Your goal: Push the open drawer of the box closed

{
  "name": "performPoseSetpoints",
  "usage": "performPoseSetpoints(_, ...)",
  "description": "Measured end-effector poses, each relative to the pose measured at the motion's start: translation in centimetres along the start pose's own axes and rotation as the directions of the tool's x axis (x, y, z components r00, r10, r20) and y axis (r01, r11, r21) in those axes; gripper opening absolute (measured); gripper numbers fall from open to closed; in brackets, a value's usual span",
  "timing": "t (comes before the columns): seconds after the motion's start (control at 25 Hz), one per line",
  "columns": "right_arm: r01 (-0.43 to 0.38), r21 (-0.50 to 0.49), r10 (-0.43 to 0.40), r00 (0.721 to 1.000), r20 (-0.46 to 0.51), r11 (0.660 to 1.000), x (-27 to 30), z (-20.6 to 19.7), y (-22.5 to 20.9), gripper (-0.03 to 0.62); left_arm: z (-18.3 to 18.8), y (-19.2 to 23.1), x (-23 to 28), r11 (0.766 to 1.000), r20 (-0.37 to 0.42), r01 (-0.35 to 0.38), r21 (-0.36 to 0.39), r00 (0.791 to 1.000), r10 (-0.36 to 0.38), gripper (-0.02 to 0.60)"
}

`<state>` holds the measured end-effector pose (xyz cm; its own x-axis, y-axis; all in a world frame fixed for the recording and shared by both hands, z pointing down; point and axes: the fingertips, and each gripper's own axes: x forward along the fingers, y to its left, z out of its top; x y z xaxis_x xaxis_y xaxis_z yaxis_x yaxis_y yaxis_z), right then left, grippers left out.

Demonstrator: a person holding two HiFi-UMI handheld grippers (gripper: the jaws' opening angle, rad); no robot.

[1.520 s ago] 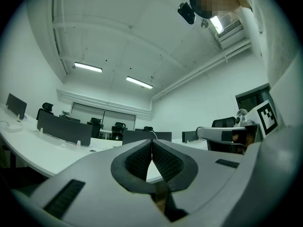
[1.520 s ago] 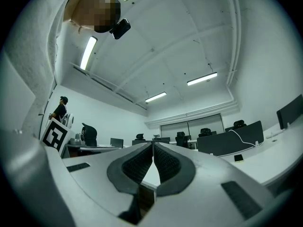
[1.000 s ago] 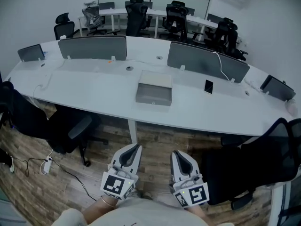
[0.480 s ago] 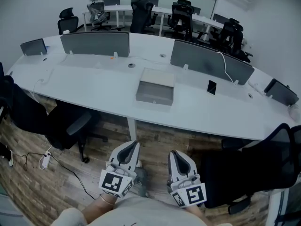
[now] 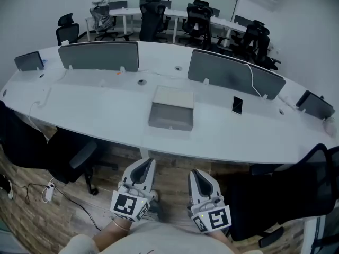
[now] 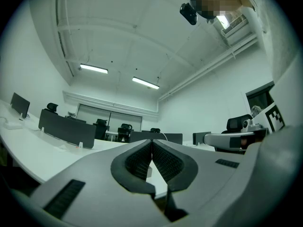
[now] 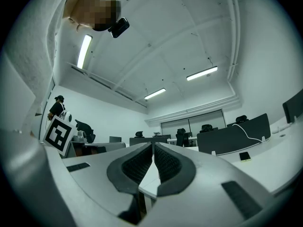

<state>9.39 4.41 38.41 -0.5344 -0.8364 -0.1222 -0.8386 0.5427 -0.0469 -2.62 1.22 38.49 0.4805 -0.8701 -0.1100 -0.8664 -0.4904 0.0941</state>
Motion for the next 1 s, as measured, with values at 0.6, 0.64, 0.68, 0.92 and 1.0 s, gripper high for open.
performPoseSetpoints(0.6, 0.123, 0.073, -0.117, 0.989, -0.087, 0.990, 12.1, -3.7, -5.6, 0.025, -0.1, 8.6, 10.6, 0.999, -0.022, 0.052, -0.015, 0.998, -0.053, 0.009)
performPoseSetpoints(0.64, 0.134, 0.076, -0.126, 0.987, -0.101, 0.988, 12.8, -4.3, -6.0, 0.025, -0.3, 9.1, 11.1, 0.998, -0.024, 0.057, -0.015, 0.998, -0.057, 0.009)
performPoseSetpoints(0.68, 0.144, 0.074, -0.135, 0.984, -0.119, 0.987, 13.4, -4.9, -6.4, 0.025, -0.5, 9.6, 11.7, 0.998, -0.027, 0.062, -0.013, 0.998, -0.062, 0.009)
performPoseSetpoints(0.92, 0.214, 0.058, -0.190, 0.941, -0.280, 0.975, 16.5, -10.5, -8.3, 0.025, -1.1, 11.5, 14.0, 0.996, -0.053, 0.087, -0.016, 0.995, -0.088, 0.009)
performPoseSetpoints(1.0, 0.227, 0.064, -0.196, 0.931, -0.309, 0.972, 17.2, -11.8, -8.5, 0.025, -1.3, 11.9, 14.4, 0.995, -0.060, 0.095, -0.013, 0.994, -0.096, 0.009)
